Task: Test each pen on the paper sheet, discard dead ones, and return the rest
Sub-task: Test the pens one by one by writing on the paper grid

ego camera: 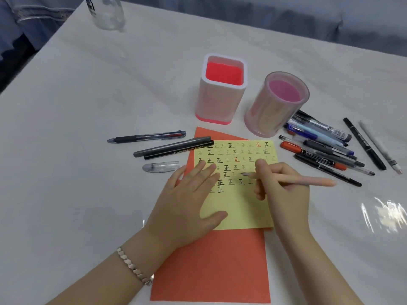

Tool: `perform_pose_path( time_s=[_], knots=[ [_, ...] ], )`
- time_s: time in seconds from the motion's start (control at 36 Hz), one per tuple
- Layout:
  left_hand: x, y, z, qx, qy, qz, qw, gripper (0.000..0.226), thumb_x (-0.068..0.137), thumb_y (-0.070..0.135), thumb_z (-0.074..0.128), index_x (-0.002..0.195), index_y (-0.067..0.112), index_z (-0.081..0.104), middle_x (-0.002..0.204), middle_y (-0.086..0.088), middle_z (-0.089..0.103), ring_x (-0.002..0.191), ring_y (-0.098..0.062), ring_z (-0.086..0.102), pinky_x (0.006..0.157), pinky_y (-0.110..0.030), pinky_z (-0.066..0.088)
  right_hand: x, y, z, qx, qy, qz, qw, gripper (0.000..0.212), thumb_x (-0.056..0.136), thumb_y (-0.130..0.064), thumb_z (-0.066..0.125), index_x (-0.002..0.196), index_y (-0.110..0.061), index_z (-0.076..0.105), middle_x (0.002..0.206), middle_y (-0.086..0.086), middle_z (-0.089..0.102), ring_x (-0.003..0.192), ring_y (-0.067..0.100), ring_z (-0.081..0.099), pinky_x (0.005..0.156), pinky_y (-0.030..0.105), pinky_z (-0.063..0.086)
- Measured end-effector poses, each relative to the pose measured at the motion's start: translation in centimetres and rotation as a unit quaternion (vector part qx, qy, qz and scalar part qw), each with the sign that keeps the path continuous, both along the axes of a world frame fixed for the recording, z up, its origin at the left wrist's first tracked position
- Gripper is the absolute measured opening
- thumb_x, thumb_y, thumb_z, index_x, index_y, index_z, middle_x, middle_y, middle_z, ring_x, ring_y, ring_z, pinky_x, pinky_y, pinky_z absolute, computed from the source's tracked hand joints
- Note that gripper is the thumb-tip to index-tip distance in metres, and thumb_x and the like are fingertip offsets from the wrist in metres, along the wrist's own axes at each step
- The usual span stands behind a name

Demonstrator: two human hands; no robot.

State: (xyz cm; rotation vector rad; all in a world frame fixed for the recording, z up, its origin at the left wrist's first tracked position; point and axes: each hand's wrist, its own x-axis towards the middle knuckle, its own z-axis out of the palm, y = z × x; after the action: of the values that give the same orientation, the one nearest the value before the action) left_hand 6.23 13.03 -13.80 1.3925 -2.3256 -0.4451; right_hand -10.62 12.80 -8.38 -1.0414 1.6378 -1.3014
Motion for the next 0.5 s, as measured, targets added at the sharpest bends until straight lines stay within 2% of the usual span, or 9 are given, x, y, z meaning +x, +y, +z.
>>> perform_pose_path(
  time_s=[0.08, 0.17, 0.22, 0.28, 0.36, 0.44, 0.5],
  knots=[
    [0.0, 0.0, 0.0, -0.004, 0.003, 0.003, 1.0, 0.071, 0.073, 0.063, 0.047, 0.128, 0.019, 0.055, 0.14, 0.006, 0.046, 0.134, -0.011, 0.033, 0.109, -0.044, 0.018, 0.9, -0.2, -0.9, -0.002, 0.001, -0.03, 1.0, 0.036, 0.083, -0.025, 0.065, 0.065, 0.004, 0.056, 0.039, -0.002, 0.05, 0.037, 0.006, 0.043, 0.044, 0.015, 0.037],
    [0.0, 0.0, 0.0, -0.001, 0.003, 0.004, 1.0, 0.072, 0.072, 0.064, 0.047, 0.128, 0.019, 0.055, 0.141, 0.007, 0.046, 0.135, -0.01, 0.033, 0.109, -0.045, 0.018, 1.6, -0.3, -1.7, -0.002, 0.023, -0.058, 0.998, 0.036, 0.081, -0.026, 0.068, 0.055, -0.011, 0.049, 0.039, 0.001, 0.051, 0.037, 0.009, 0.045, 0.048, 0.02, 0.038],
    [-0.1, 0.0, 0.0, 0.002, 0.002, 0.006, 1.0, 0.072, 0.072, 0.065, 0.047, 0.128, 0.021, 0.055, 0.141, 0.007, 0.045, 0.135, -0.01, 0.032, 0.11, -0.044, 0.017, 1.9, -0.2, -2.1, 0.002, 0.037, -0.075, 0.996, 0.039, 0.08, -0.026, 0.069, 0.052, -0.014, 0.046, 0.04, 0.003, 0.052, 0.04, 0.011, 0.047, 0.052, 0.022, 0.04],
    [-0.1, 0.0, 0.0, 0.004, 0.003, 0.008, 1.0, 0.072, 0.071, 0.066, 0.047, 0.129, 0.022, 0.054, 0.142, 0.007, 0.044, 0.136, -0.01, 0.031, 0.109, -0.045, 0.018, 2.1, -0.2, -2.5, 0.003, 0.047, -0.085, 0.995, 0.039, 0.08, -0.02, 0.069, 0.052, -0.006, 0.047, 0.042, 0.005, 0.052, 0.043, 0.008, 0.046, 0.052, 0.017, 0.04],
    [-0.1, 0.0, 0.0, 0.008, 0.005, 0.009, 1.0, 0.072, 0.071, 0.066, 0.047, 0.129, 0.023, 0.053, 0.143, 0.007, 0.043, 0.136, -0.01, 0.03, 0.109, -0.044, 0.017, 2.2, -0.1, -2.9, 0.001, 0.073, -0.078, 0.994, 0.039, 0.077, -0.017, 0.066, 0.054, 0.003, 0.042, 0.051, 0.019, 0.05, 0.048, 0.01, 0.045, 0.053, 0.012, 0.037],
    [-0.1, 0.0, 0.1, 0.013, 0.001, 0.011, 1.0, 0.073, 0.071, 0.066, 0.047, 0.13, 0.024, 0.053, 0.144, 0.008, 0.041, 0.136, -0.009, 0.028, 0.11, -0.044, 0.016, 2.2, 0.0, -2.7, 0.003, 0.07, -0.065, 0.995, 0.035, 0.073, -0.023, 0.065, 0.053, -0.005, 0.043, 0.053, 0.016, 0.052, 0.051, 0.008, 0.047, 0.055, 0.012, 0.038],
    [-0.1, 0.0, 0.1, 0.016, 0.003, 0.012, 1.0, 0.073, 0.071, 0.066, 0.046, 0.13, 0.024, 0.053, 0.143, 0.008, 0.042, 0.136, -0.009, 0.028, 0.11, -0.044, 0.015, 1.9, 0.0, -2.5, 0.005, 0.063, -0.048, 0.997, 0.032, 0.078, -0.019, 0.071, 0.057, -0.013, 0.048, 0.053, 0.011, 0.055, 0.053, 0.006, 0.049, 0.055, 0.01, 0.038]
  ],
)
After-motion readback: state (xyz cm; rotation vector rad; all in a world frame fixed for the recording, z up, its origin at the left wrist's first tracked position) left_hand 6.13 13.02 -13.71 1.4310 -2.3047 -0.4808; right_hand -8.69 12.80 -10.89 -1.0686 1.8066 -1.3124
